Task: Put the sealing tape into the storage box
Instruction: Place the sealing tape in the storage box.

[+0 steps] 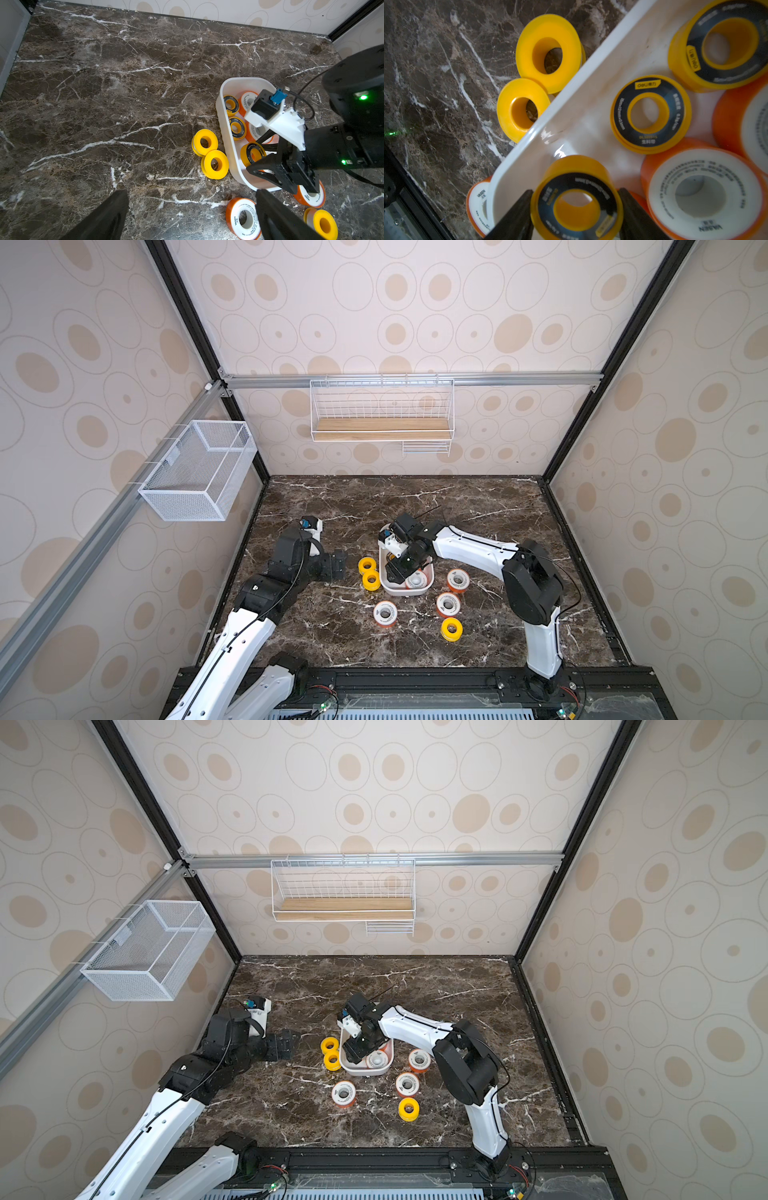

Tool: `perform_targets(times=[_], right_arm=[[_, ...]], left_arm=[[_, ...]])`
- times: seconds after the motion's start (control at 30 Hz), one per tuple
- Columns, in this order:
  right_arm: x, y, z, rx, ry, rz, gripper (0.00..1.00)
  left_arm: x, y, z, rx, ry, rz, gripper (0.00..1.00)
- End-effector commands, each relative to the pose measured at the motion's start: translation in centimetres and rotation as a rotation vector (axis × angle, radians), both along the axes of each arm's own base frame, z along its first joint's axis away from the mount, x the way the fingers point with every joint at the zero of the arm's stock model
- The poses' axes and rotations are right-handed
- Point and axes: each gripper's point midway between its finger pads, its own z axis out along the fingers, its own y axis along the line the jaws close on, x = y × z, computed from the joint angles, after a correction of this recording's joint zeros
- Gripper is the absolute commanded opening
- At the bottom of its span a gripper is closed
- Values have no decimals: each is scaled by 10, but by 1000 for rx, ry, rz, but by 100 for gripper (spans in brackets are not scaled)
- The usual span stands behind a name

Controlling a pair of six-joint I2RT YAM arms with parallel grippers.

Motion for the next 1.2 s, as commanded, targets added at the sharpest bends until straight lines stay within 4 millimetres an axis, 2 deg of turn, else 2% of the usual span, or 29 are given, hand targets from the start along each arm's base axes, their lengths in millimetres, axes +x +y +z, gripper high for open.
perform_targets(times=[0.0, 0.5, 0.7, 0.87, 1.0, 1.17], right_arm=[[-4, 3, -3, -29, -5, 24, 65], [-6, 8, -16, -71, -2, 46, 67], [-5, 7, -14, -70, -9, 41, 69], [-3, 7, 2, -40, -39, 32, 70], [-1, 4, 27, 8, -99, 13, 70], [4, -10, 53, 31, -173, -19, 71]], left_arm=[[-1, 3, 1, 16, 3, -1, 99], [-1, 3, 1, 18, 4, 1, 99], [-1, 3, 1, 19, 5, 1, 99], [-1, 3, 1, 18, 5, 1, 99], [-1, 3, -1, 19, 11, 0, 99], [-1, 2, -2, 17, 18, -5, 99]])
